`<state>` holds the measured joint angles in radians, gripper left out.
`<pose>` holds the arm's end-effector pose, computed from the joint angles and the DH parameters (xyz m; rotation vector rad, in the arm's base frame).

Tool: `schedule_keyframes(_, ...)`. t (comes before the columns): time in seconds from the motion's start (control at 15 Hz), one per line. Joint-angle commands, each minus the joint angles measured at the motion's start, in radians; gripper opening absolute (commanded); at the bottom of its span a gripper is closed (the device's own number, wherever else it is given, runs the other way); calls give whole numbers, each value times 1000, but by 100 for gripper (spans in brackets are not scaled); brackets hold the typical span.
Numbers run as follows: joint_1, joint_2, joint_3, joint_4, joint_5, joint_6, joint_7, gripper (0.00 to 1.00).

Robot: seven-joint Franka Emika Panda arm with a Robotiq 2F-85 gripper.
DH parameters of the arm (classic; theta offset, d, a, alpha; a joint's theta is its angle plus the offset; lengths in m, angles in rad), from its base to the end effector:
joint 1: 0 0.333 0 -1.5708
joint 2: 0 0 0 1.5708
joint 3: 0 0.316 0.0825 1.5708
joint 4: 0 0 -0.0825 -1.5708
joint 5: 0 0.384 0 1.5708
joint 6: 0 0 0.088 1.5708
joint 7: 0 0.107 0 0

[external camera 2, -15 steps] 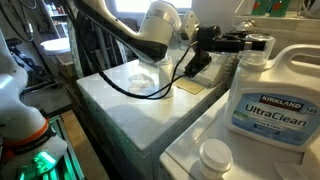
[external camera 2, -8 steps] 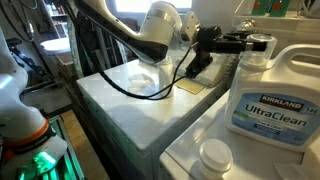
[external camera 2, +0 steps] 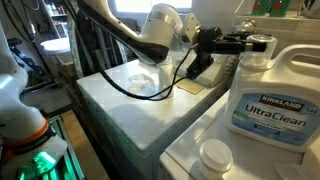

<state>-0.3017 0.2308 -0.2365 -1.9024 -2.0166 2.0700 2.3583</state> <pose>0.5320 -0.3607 0.4435 1.1884 -1.1142 1.4007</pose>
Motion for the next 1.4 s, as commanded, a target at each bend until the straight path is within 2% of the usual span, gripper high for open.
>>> schedule_keyframes(0.0, -18, 34, -3, 5, 55, -48, 39, 44)
schedule_keyframes(0.6, -18, 49, 5, 28, 101, -51, 38, 44)
schedule_keyframes(0.67, -17, 48, 6, 31, 108, -48, 38, 81)
schedule_keyframes(0.8, -18, 50, 5, 34, 131, -49, 41, 97)
schedule_keyframes(0.87, -19, 52, 5, 36, 138, -47, 40, 100)
schedule_keyframes(1.33, -23, 17, 4, 51, 207, -34, -5, 100)
